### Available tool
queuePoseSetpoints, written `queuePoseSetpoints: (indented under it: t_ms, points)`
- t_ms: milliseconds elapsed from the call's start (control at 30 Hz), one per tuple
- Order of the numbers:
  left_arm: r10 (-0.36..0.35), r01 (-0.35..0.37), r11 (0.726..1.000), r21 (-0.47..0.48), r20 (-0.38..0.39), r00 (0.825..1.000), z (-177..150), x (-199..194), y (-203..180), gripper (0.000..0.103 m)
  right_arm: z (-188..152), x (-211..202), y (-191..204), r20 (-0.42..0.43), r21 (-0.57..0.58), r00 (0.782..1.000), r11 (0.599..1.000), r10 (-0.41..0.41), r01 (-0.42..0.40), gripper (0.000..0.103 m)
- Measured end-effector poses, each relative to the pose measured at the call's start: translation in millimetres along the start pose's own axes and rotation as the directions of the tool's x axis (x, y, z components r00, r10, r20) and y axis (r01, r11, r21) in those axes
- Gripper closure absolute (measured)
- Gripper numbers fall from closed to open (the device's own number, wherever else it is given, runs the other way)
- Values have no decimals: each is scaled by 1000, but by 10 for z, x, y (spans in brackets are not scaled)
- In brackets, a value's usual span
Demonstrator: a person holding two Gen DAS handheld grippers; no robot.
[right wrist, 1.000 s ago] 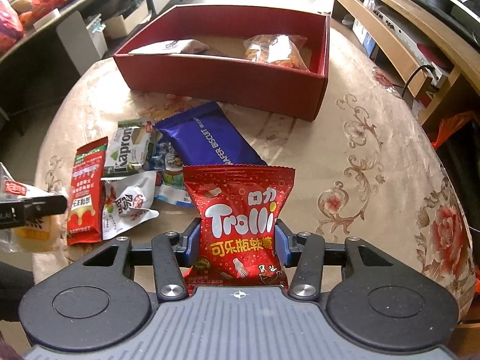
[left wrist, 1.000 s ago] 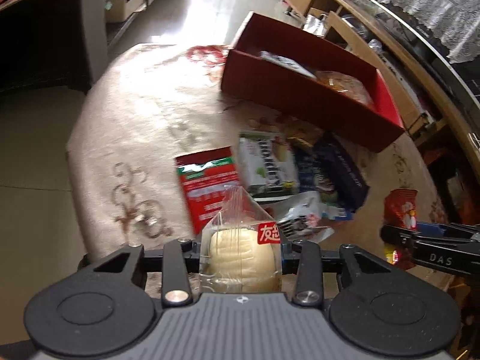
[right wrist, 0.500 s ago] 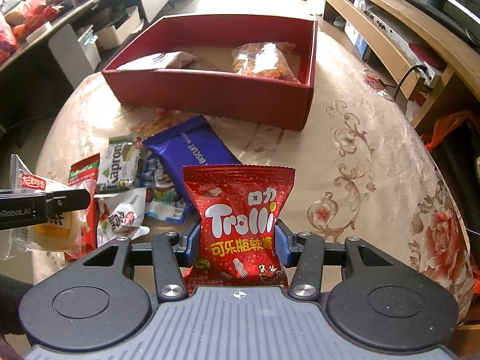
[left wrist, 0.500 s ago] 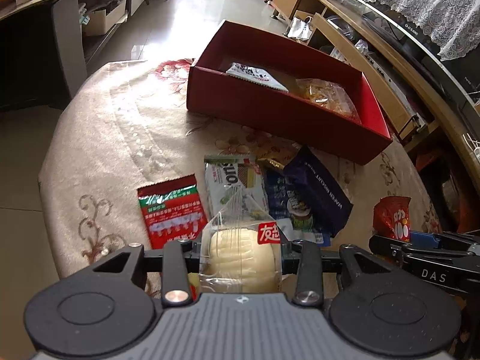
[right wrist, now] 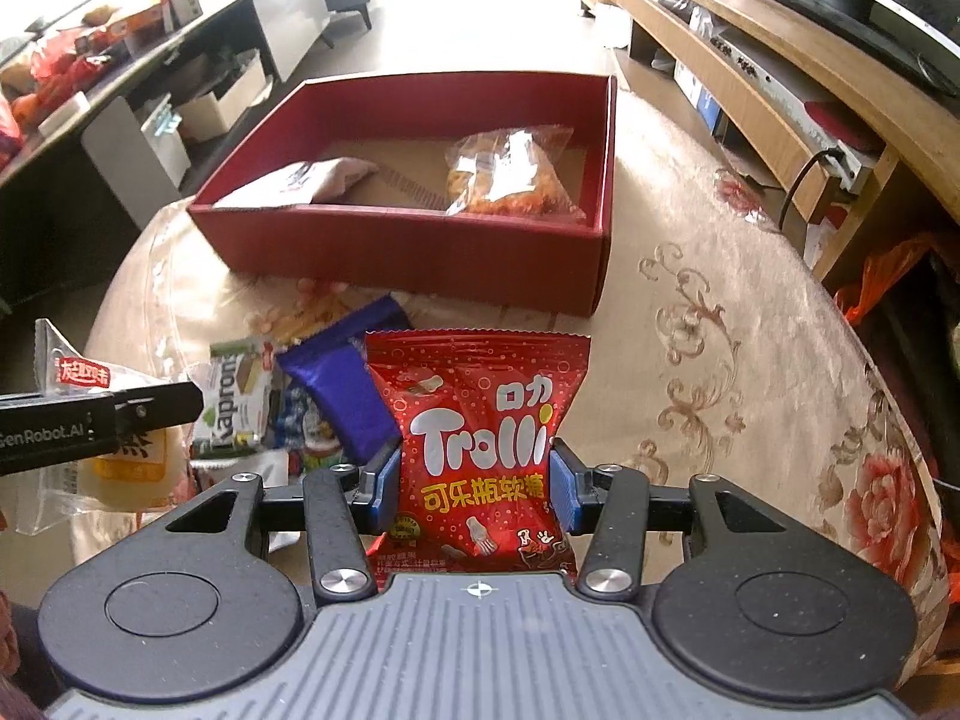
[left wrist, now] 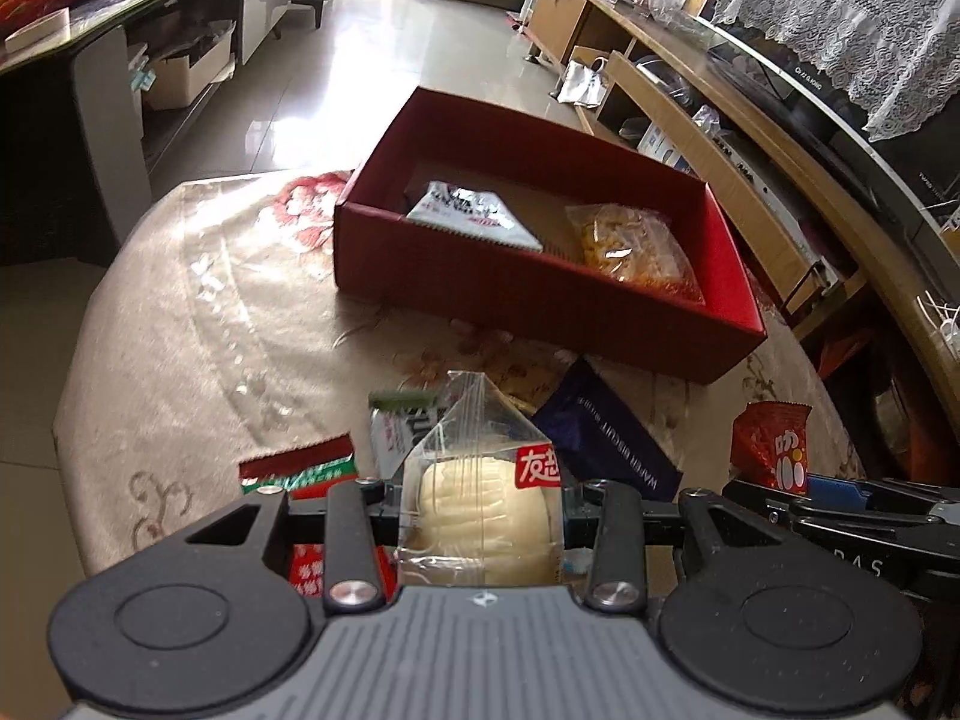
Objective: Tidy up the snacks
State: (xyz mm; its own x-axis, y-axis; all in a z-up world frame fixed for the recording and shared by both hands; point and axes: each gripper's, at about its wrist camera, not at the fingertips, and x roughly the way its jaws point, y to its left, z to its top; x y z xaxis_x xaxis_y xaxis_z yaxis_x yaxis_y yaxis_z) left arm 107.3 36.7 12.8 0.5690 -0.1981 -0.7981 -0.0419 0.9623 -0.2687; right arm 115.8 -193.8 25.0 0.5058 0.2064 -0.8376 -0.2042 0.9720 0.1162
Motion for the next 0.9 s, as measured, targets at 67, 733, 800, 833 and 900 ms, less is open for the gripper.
queuePoseSetpoints:
  t_ms: [67, 733, 800, 833, 900]
  points:
    - [2, -2, 1000, 7, 8, 1000, 47, 14, -28, 65, 42, 2, -21, 7, 9, 1000, 1000, 2, -2, 47]
    - [5, -7, 1000, 27, 42, 999, 399, 171, -156, 65, 408, 93, -48, 56, 45, 998, 999, 2, -4, 47]
    - [7, -9, 1000, 29, 43, 999, 428, 190, -162, 65, 451, 94, -59, 64, 52, 998, 999, 3, -6, 47]
    - [7, -9, 1000, 29, 44, 999, 437, 197, -164, 65, 469, 90, -66, 67, 54, 998, 999, 4, -8, 47]
    - [6, -8, 999, 33, 45, 999, 467, 213, -180, 65, 507, 90, -70, 76, 56, 997, 998, 5, -9, 46]
